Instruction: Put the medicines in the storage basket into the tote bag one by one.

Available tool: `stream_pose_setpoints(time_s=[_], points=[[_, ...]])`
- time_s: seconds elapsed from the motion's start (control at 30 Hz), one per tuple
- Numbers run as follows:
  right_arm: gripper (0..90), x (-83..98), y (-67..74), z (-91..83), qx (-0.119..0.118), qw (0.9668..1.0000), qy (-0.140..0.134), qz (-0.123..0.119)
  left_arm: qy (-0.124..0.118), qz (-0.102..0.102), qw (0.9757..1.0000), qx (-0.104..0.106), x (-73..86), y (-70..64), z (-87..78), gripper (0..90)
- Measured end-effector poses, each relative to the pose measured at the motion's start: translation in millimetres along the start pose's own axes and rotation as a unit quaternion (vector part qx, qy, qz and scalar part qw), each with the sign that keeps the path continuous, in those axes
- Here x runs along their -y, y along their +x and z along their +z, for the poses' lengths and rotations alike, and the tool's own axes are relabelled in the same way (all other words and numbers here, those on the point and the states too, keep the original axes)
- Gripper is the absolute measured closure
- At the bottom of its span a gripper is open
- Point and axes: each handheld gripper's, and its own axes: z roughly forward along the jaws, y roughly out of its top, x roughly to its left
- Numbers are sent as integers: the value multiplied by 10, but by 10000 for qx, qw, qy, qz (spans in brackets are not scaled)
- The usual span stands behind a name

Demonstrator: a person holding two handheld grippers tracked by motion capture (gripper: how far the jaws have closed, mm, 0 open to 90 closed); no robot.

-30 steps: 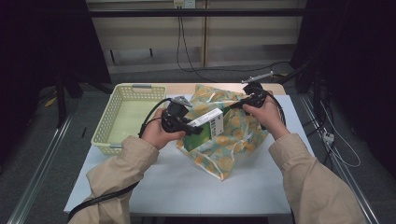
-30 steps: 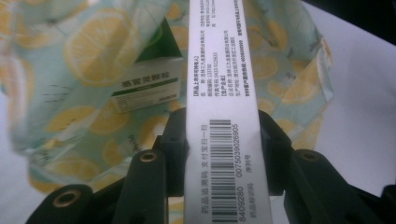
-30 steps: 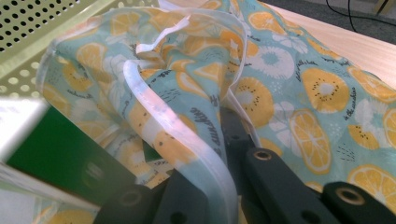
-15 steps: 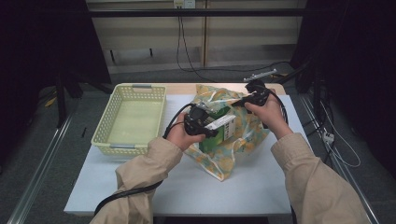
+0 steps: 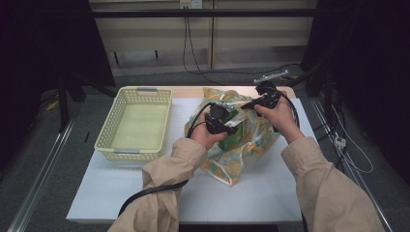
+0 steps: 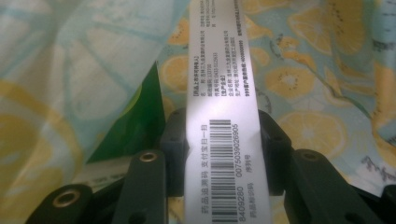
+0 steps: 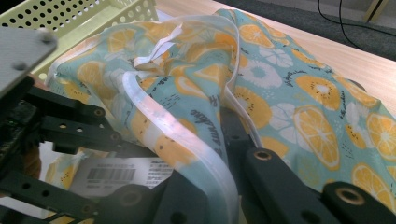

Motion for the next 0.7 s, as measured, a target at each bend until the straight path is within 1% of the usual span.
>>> stream_pose_setpoints(time_s=[0.17, 0.23, 0.27, 0.33, 0.37, 0.4, 0.47, 0.5, 0.6, 0.7], points=[[900, 6, -18, 12, -6, 10000, 9, 46, -48, 43, 10000, -16, 3, -11, 62, 623], [900, 7, -18, 24, 9, 10000, 33, 29, -116, 64, 9999, 12, 11, -2, 77, 615], [900, 7, -15, 30, 7, 10000, 42, 34, -159, 70, 9998, 58, 16, 0, 84, 605], [900, 9, -4, 45, 11, 10000, 67, 8, -221, 23, 9997, 122, 22, 7, 83, 566], [900, 9, 2, 50, 9, 10000, 71, 13, -218, 41, 9997, 131, 21, 3, 81, 549], [900, 8, 8, 57, -17, 10000, 66, 6, -209, 89, 9997, 110, 21, 0, 76, 514], [900, 4, 23, 66, -18, 10000, 74, -2, -180, 93, 9998, 94, 23, -10, 52, 401], [900, 4, 28, 73, -22, 10000, 76, -8, -137, 84, 9998, 138, 29, -10, 32, 374], [900, 7, 36, 86, -19, 10000, 96, -4, -69, 157, 9997, 169, 72, -13, -36, 354], [900, 12, 45, 99, -45, 9999, 105, -7, -52, 81, 9996, 253, 133, -9, -134, 292]])
